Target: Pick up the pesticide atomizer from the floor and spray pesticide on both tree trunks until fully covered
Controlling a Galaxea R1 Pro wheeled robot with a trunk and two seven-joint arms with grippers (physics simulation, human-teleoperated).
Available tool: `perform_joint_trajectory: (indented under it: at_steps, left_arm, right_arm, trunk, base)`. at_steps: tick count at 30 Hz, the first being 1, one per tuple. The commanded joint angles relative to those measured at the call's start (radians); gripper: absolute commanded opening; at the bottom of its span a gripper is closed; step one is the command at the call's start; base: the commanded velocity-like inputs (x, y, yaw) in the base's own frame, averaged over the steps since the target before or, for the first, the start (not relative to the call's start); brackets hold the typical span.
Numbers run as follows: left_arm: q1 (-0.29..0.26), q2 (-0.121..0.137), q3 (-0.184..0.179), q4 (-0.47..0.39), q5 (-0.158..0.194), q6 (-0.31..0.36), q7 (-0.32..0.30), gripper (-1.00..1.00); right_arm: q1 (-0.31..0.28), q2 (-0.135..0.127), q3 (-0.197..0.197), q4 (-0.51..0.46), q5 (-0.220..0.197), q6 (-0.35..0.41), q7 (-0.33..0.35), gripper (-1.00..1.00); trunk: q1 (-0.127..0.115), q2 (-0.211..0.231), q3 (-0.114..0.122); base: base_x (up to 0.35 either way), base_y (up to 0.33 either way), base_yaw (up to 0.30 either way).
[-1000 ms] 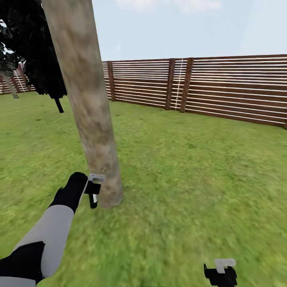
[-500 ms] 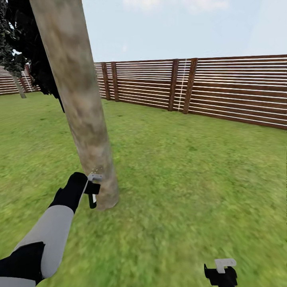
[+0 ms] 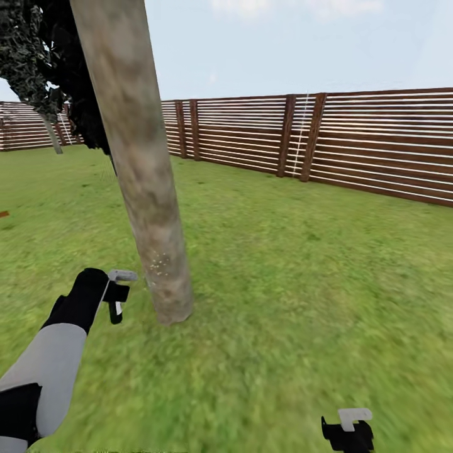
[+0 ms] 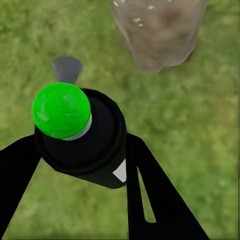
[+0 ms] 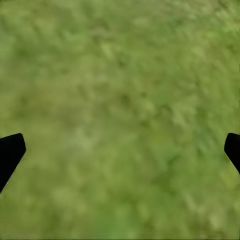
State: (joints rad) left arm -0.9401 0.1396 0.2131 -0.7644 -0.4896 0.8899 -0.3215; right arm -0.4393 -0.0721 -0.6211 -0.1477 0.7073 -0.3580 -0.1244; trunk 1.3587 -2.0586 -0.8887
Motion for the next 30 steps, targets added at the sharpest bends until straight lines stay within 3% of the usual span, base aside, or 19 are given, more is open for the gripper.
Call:
perform_joint_trajectory:
  at_steps: [1,7,12,19,30]
  left_arm:
    - [-0.002,-0.005,0.001,-0.001,-0.014,0.001,-0.010,-1.00]
    - [-0.005,-0.039,-0.001,-0.003,-0.016,0.001,-0.008,-1.00]
    - [-0.004,-0.040,-0.001,-0.003,-0.017,0.001,-0.008,-1.00]
    - [0.009,-0.023,0.003,-0.003,-0.023,0.000,-0.008,-1.00]
    - [0.014,-0.034,-0.004,-0.003,-0.021,-0.003,-0.005,-1.00]
  right_arm:
    - [-0.001,0.000,-0.006,0.002,0.010,-0.004,-0.004,1.00]
    - [-0.001,-0.001,-0.006,0.002,0.010,-0.004,-0.004,1.00]
    - [-0.001,-0.001,-0.006,0.002,0.010,-0.004,-0.004,1.00]
    - [-0.001,0.000,-0.006,0.002,0.011,-0.004,-0.004,1.00]
    - [-0.001,0.000,-0.006,0.002,0.011,-0.004,-0.004,1.00]
  trunk:
    - [0.000,0.000,0.000]
    - [0.000,0.000,0.000]
    - [0.000,0.000,0.000]
    - [0.000,0.000,0.000]
    - [0.000,0.000,0.000]
  base:
    - [0.000,0.000,0.218]
    - [0.192,0.013,0.045]
    - [0.286,0.065,0.001]
    - [0.023,0.006,0.000]
    - [-0.016,-0.244,0.000]
